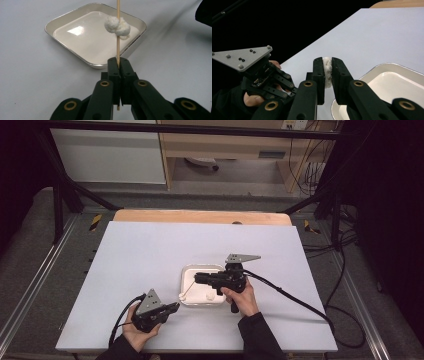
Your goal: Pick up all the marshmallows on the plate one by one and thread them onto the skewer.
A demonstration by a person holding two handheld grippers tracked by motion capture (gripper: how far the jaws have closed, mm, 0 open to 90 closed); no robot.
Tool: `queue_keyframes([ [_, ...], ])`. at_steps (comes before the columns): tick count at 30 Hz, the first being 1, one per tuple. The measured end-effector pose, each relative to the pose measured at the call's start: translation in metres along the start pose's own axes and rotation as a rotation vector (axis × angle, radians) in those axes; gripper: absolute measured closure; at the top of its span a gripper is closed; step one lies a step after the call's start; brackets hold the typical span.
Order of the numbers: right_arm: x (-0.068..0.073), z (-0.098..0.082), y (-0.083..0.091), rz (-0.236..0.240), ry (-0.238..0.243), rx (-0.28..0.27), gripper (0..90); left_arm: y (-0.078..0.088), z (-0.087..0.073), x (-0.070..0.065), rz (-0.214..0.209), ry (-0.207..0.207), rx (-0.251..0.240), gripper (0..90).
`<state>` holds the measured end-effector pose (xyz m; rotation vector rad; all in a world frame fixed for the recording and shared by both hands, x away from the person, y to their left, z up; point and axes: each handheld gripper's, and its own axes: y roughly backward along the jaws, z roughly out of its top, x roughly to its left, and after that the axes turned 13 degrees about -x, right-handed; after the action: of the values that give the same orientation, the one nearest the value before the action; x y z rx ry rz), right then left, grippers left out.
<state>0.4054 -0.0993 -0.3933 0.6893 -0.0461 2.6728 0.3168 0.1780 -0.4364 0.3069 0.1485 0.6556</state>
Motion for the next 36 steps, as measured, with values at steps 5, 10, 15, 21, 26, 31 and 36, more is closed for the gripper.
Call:
queue_keyframes([
  [5, 0.001, -0.0023, -0.0006, -0.003, 0.003, -0.002, 82.4, -0.0002, -0.0003, -0.0001, 0.001, 0.002, 0.002, 89.0],
  [10, 0.0012, -0.0035, -0.0012, -0.008, 0.008, -0.004, 82.4, -0.0009, -0.0003, -0.001, -0.002, -0.002, 0.005, 89.1],
  [15, 0.0022, -0.0054, -0.0016, -0.007, 0.01, -0.01, 82.4, -0.0005, -0.0002, -0.0015, 0.001, -0.003, 0.0, 89.1],
  [21, 0.0031, -0.0065, -0.0019, -0.001, 0.004, -0.011, 82.3, -0.0001, 0.0003, -0.0026, 0.001, -0.009, 0.0, 89.2],
  [26, 0.0041, -0.0079, -0.0021, 0.005, -0.002, -0.019, 82.3, 0.0002, 0.0003, -0.003, 0.002, -0.013, -0.003, 89.2],
  [31, 0.005, -0.0088, -0.002, 0.009, -0.002, -0.02, 82.3, 0.0003, 0.0004, -0.0031, 0.004, -0.012, -0.005, 89.2],
  [36, 0.0058, -0.009, -0.0017, 0.012, -0.002, -0.017, 82.3, -0.0008, 0.0003, -0.0035, 0.005, -0.009, -0.006, 89.2],
])
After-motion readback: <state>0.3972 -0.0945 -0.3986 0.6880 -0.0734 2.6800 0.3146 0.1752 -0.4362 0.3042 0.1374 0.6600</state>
